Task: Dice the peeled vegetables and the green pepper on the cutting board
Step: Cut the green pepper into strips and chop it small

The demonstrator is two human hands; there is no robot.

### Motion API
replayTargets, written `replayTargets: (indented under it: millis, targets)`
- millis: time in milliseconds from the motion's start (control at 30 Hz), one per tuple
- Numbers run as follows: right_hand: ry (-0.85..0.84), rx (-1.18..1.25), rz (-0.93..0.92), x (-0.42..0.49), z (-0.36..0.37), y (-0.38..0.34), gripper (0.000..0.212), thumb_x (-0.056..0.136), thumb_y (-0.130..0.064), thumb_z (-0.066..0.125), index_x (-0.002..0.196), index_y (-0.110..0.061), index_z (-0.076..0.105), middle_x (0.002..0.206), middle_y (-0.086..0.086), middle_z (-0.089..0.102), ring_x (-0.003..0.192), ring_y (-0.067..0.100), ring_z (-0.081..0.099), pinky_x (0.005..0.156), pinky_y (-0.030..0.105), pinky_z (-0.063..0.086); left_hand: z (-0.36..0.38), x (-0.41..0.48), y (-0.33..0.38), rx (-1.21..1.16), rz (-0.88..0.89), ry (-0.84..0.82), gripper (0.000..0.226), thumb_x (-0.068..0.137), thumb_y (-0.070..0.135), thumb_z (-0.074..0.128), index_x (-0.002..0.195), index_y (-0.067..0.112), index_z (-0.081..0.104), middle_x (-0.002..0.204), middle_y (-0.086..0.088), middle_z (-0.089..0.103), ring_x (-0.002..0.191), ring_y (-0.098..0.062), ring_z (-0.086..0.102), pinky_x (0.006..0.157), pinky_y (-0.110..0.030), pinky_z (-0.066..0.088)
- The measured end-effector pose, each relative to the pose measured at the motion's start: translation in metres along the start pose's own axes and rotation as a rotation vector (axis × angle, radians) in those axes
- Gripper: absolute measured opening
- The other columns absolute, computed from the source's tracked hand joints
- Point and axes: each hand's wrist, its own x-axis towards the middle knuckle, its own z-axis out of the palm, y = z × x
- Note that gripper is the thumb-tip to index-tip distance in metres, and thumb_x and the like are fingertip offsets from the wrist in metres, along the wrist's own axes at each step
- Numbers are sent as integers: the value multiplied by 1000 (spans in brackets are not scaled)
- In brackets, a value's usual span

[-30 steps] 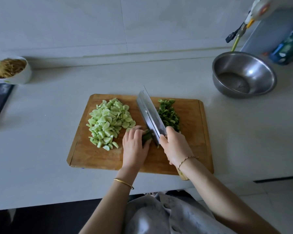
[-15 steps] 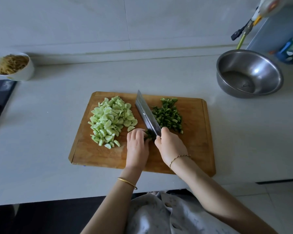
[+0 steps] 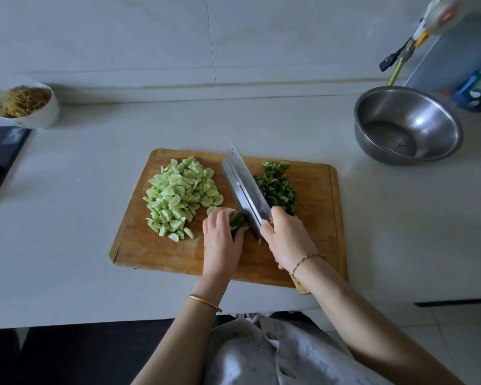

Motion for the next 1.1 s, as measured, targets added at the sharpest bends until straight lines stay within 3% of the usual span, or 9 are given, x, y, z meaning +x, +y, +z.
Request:
replayTargets:
  millis: [100, 200, 300, 367, 567, 633, 867, 1033, 1100]
  targets:
    - [-12, -44, -6, -1, 0, -1, 21, 101, -26, 39, 100, -8, 48, 81, 13, 61, 63, 28, 60, 62, 51, 57, 1, 0, 2, -6, -14, -14, 26, 82, 2, 66, 106, 3, 58, 110, -9, 58, 106, -25, 47, 91, -26, 35]
    - [-38, -116, -20, 1, 1, -2, 18, 101, -25, 38, 98, -10, 47, 72, 3, 53, 63, 24, 59, 58, 40, 56, 3, 1, 2, -8, -17, -25, 21, 84, 0, 64, 104, 3, 59, 109, -8, 59, 106, -24, 47, 91, -23, 34]
    - [-28, -163, -1, 3, 9, -5, 18, 102, -25, 38, 90, -13, 42, 67, -1, 46, 55, 17, 47, 48, 30, 37, 2, 2, 2, -22, -29, -27, 20, 84, -1, 63, 103, 4, 59, 109, -7, 59, 106, -23, 46, 89, -19, 32]
    - [-19, -182, 12, 6, 13, -8, 18, 102, -24, 38, 88, -13, 40, 67, -1, 45, 59, 20, 48, 49, 29, 33, 1, 1, 2, -15, -22, -27, 19, 84, -1, 63, 102, 4, 59, 108, -7, 60, 105, -23, 47, 89, -19, 32]
    - [6, 16, 53, 17, 15, -6, 20, 101, -27, 39, 92, -10, 44, 75, 6, 55, 61, 26, 57, 60, 47, 56, -3, -2, 0, -11, -2, -37, 20, 85, 6, 66, 104, 7, 61, 111, -3, 62, 108, -20, 50, 90, -15, 31]
    - [15, 81, 69, 15, 12, -3, 19, 101, -28, 40, 95, -10, 45, 74, 9, 56, 58, 24, 53, 62, 51, 57, -5, -3, 0, -17, -6, -44, 24, 83, 10, 69, 106, 9, 62, 114, -2, 62, 112, -20, 49, 93, -17, 31]
    - [-2, 90, 11, 0, -3, 1, 19, 101, -25, 40, 95, -8, 46, 68, 5, 50, 49, 17, 44, 49, 37, 53, -9, -2, -3, 0, -21, -59, 30, 79, 6, 72, 107, 8, 60, 115, -7, 55, 111, -26, 47, 92, -23, 32]
    - [-27, -22, 5, -5, -1, 0, 20, 101, -27, 39, 95, -10, 47, 75, 10, 58, 56, 20, 51, 59, 47, 57, -5, -1, 1, -13, -18, -72, 24, 80, 1, 69, 102, 5, 60, 112, -7, 58, 108, -24, 49, 89, -23, 34]
    - [-21, -79, -16, -6, 0, -2, 20, 101, -25, 38, 89, -11, 45, 73, 9, 56, 56, 20, 50, 54, 41, 54, -5, 0, 2, -22, -16, -72, 22, 79, 0, 69, 99, 5, 60, 110, -6, 59, 105, -23, 49, 86, -23, 35]
